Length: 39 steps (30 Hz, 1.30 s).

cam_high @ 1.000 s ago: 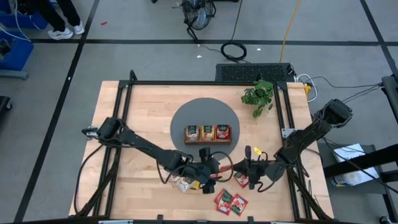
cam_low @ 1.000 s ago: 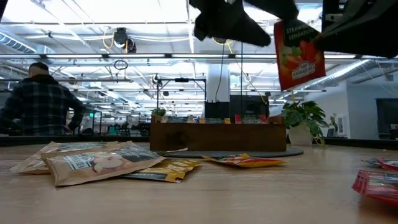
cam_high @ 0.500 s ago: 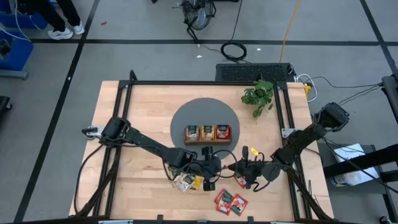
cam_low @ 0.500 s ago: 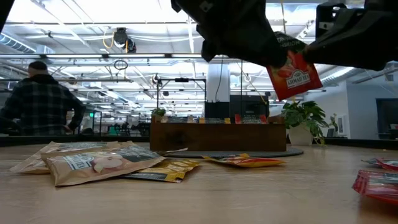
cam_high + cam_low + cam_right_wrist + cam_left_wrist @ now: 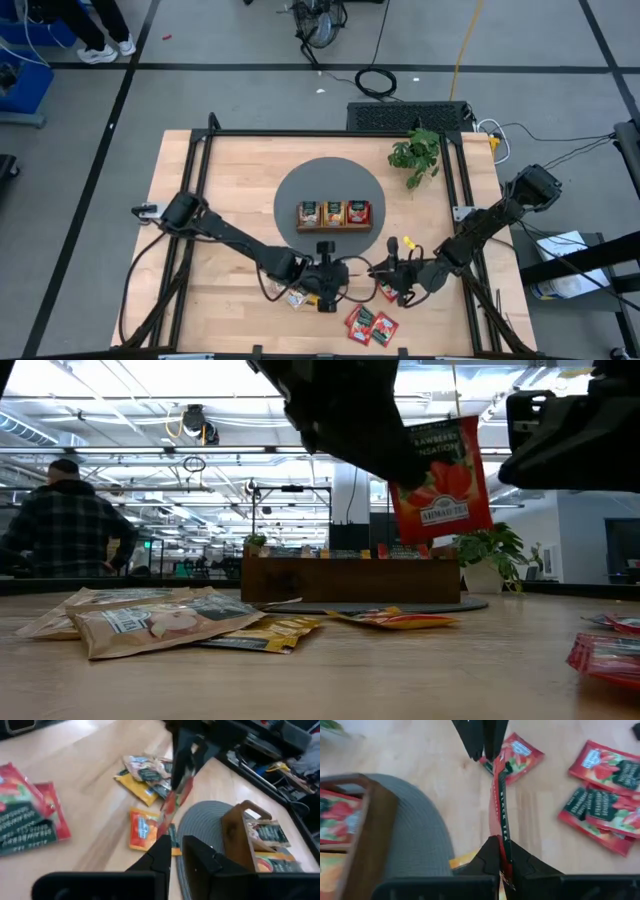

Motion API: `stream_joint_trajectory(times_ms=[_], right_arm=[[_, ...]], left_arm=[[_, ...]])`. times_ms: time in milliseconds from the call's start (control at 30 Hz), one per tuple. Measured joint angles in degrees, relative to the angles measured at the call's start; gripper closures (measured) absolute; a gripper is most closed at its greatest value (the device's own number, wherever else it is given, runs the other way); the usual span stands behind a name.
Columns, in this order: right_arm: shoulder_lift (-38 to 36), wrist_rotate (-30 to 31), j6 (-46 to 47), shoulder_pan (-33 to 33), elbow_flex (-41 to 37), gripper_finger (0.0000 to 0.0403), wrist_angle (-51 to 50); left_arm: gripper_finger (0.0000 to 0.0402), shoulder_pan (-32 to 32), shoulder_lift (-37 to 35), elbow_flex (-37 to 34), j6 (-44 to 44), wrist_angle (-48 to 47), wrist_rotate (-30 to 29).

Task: Pick & Place Tea
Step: Put the red tea bag into the right slot of the wooden organizer

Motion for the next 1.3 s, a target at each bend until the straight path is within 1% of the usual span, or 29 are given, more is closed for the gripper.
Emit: stream_joint_trajectory(times_ms=[67,167,333,367,433,600,733,933,1100,1300], right_arm=[[0.0,-0.01,2.0,-0.41,0.0,0.035,2.38],[-0.02,0.09,6.33,-0.99,0.0,0.0338,6.81],[-0.07,0.11,8.54,-2.3,0.0,0.0325,12.65],[-0.07,-0.15,9.39,-2.52,0.0,0.0324,12.8],[-0.07,-2.5,10.53,-3.15,0.0,0.0321,12.35],[-0.07,-8.79,14.2,-4.99,0.0,0.0316,11.95],[-0.02,-8.95,14.58,-6.11,0.0,0.0312,11.5],[-0.02,-9.18,17.56,-7.93,0.0,0.0304,11.35],[-0.02,-11.92,19.89,-9.03,0.0,0.0302,10.66],[1.11,-12.03,20.06,-9.94,0.0,0.0302,10.22]], left_arm=[[0.0397,-0.6,0.0,0.0,0.53,0.19,-2.02],[0.0397,-1.24,0.0,0.0,0.97,0.26,-2.91],[0.0398,-2.57,0.0,0.01,0.53,0.2,-6.64],[0.0398,-2.83,0.0,0.0,0.49,0.17,-7.45],[0.0395,-3.1,0.0,0.02,0.52,0.2,-8.55],[0.0398,-2.99,-0.01,0.02,0.49,-0.17,-8.81],[0.0393,-2.5,-0.02,0.02,0.8,-0.2,-8.83],[0.0395,-1.63,-0.02,0.02,0.41,-0.14,-8.37],[0.0398,-1.36,-0.02,0.02,0.01,-0.15,-8.28],[0.0393,-1.22,-0.02,0.02,-0.1,-0.71,-8.17]])
